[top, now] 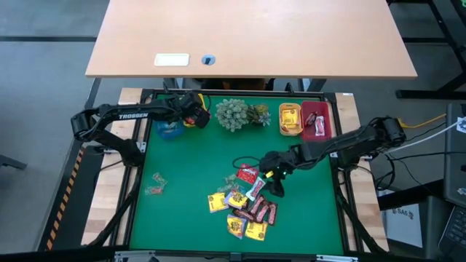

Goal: Sort candy
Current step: Put the white chocolate into the red bin

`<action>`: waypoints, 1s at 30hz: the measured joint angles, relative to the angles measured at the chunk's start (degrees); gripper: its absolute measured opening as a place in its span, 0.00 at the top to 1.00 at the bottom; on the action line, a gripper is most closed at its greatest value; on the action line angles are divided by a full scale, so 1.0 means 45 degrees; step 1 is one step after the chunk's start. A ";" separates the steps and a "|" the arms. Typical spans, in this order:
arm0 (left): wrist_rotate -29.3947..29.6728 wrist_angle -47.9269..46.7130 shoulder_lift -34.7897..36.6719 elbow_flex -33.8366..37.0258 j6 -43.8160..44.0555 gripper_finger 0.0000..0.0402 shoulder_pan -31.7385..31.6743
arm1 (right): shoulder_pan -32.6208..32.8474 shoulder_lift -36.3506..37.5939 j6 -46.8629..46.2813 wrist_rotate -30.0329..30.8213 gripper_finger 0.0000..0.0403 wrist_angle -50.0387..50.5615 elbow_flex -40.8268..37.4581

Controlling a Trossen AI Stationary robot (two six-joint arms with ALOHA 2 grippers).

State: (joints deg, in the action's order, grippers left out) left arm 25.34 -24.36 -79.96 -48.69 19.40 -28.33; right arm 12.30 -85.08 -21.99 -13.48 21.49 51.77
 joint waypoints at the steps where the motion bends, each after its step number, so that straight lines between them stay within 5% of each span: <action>1: 0.0005 0.0024 0.0000 0.0000 -0.0004 0.67 0.0060 | 0.0060 -0.0097 0.0063 -0.0002 0.39 -0.0144 0.0010; 16: 0.0006 0.0566 0.0005 0.0000 -0.0010 0.67 0.0992 | 0.0014 -0.0845 0.1969 -0.1125 0.39 -0.0489 0.0005; 25: 0.0010 0.0573 0.0010 0.0000 -0.0107 0.67 0.1257 | 0.0019 -0.1146 0.3019 0.1491 0.39 -0.0864 0.0005; 30: 0.0010 0.0595 0.0010 -0.0005 -0.0107 0.67 0.1257 | 0.0026 -0.1583 0.3288 0.1538 0.39 -0.0557 0.0000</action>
State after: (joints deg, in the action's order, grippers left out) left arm 25.39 -21.68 -79.92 -48.71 18.92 -22.68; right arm 12.42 -92.20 -7.19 -6.56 18.98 51.77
